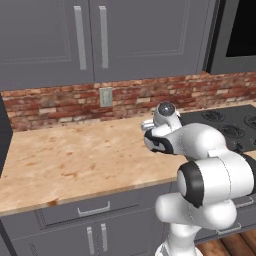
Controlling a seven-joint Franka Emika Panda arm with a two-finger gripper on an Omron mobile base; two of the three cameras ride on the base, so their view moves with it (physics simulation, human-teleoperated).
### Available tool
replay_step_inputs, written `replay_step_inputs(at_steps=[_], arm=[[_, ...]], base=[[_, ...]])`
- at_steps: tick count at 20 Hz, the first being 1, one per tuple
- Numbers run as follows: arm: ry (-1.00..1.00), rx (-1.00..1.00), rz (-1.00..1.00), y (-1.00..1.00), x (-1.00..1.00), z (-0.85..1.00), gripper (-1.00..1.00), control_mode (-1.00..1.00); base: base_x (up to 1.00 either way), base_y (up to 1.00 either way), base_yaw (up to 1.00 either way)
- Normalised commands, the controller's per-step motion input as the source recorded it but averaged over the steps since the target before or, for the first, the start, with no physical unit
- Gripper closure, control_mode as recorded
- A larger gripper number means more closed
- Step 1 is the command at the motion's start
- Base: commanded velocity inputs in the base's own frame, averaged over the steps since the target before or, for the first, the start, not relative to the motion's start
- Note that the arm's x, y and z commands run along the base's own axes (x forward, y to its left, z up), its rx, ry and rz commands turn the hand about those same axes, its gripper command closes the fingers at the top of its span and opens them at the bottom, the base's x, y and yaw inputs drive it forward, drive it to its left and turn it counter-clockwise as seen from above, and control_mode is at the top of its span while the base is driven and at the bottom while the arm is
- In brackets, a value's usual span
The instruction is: Four empty soda cans are scattered around the kitchen. Gather all the cans and cluster them next to the stove for recycling.
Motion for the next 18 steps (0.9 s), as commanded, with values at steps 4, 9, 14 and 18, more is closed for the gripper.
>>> replay_step_inputs(at_steps=[4,9,14,18], arm=[[0.02,0.0,-0.07,-0.01,0.0,-0.04,1.0,-1.0],[0.03,0.0,-0.02,-0.03,0.0,-0.08,1.0,-1.0],[0.03,0.02,0.0,-0.09,0.0,-0.14,1.0,-1.0],[0.02,0.02,0.0,-0.03,0.0,-0.18,1.0,-1.0]], base=[[0.0,0.0,0.0],[0.0,0.0,0.0],[0.0,0.0,0.0],[0.0,0.0,0.0]])
